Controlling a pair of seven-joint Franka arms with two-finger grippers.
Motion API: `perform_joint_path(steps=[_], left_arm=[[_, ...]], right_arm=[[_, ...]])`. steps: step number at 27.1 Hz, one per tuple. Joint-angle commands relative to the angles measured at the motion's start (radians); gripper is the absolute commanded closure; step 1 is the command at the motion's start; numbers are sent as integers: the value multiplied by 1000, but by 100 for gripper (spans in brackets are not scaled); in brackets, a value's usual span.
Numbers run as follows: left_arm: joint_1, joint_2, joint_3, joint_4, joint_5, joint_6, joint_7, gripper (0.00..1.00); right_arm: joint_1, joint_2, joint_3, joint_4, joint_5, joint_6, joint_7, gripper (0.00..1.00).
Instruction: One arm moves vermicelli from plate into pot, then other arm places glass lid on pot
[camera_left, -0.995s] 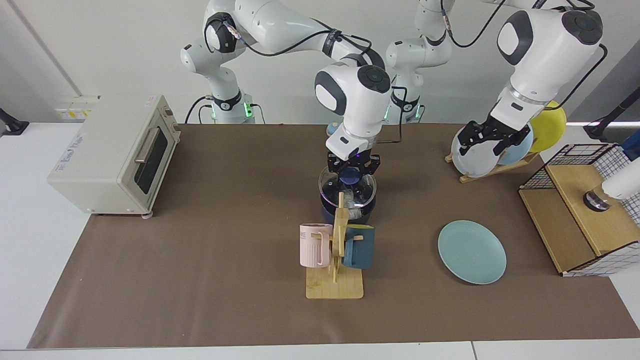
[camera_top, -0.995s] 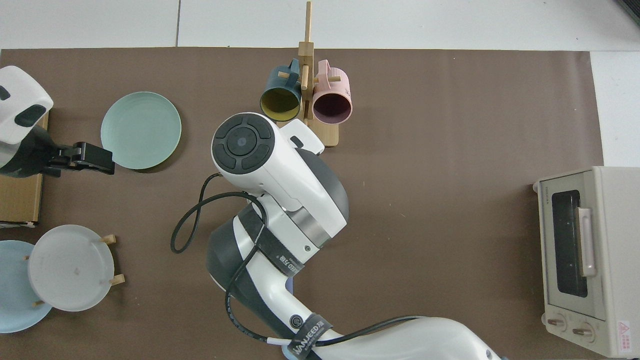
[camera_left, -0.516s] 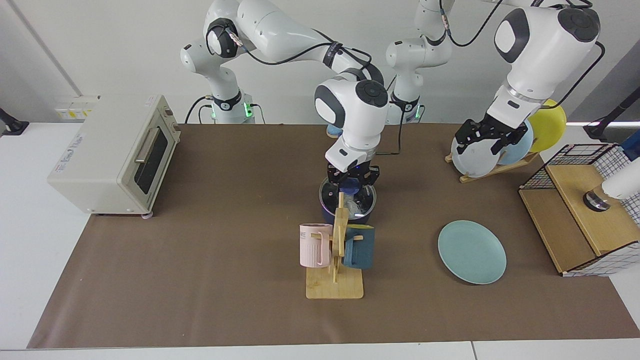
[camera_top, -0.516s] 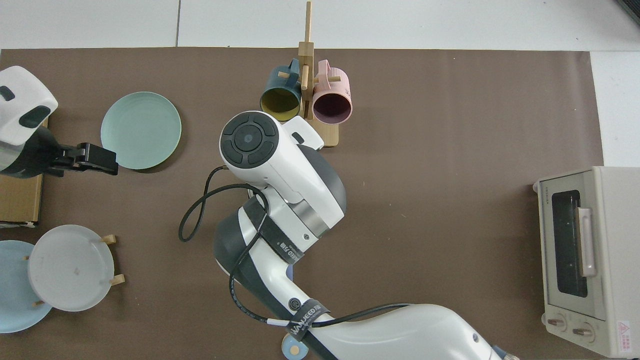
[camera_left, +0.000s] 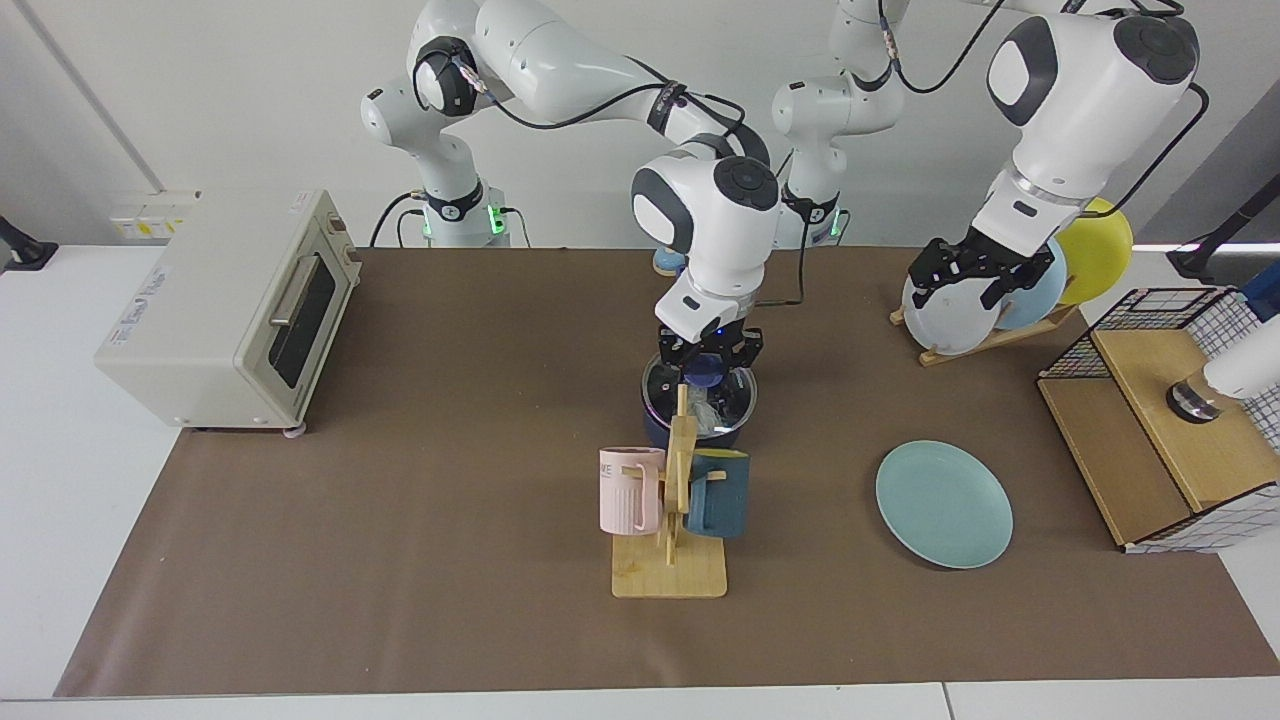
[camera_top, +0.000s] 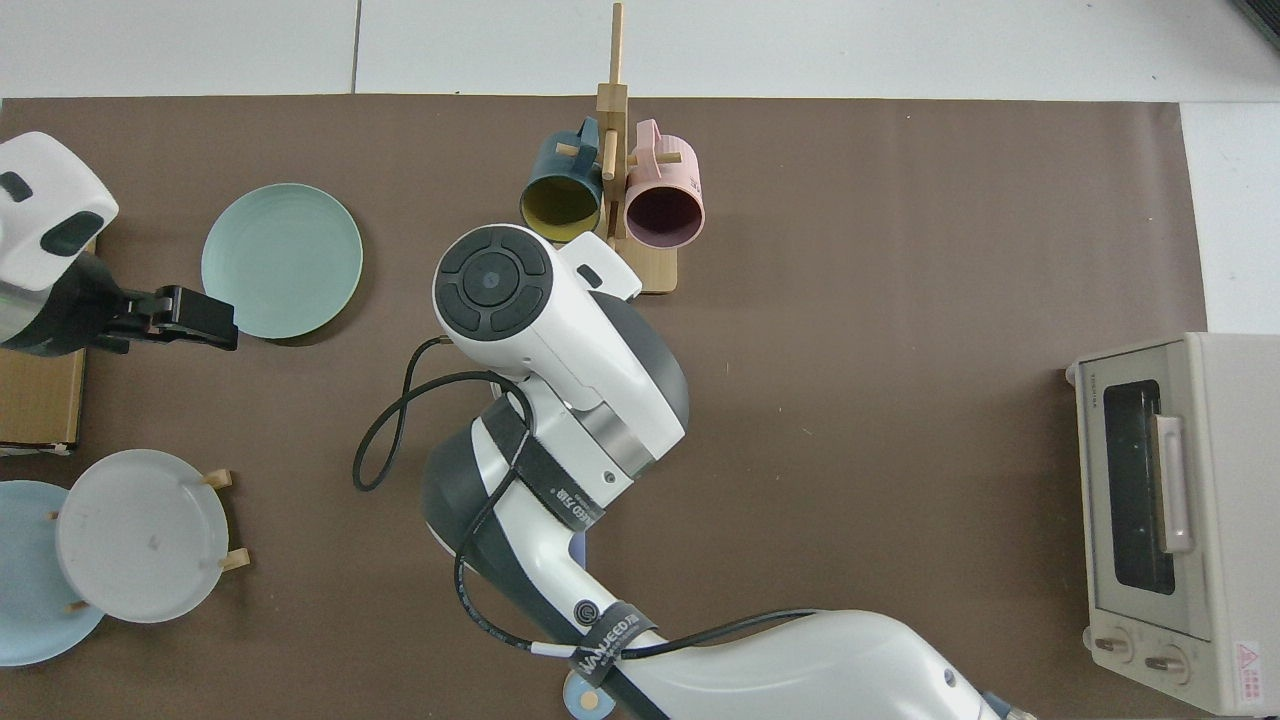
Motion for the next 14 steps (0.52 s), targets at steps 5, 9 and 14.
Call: perform_joint_path(steps=[5,9,14], left_arm=[[-9,-24,11,-23,-5,5,6,0],[-9,-24,11,-23,-5,5,6,0],[-8,-24,12,-23,-5,5,6,0]], right_arm=[[-10,7,7,0,24,-2,-78,100],[-14,5,7,-11,25,4,-79,100],[-13,5,7,-11,36,8,-79,100]])
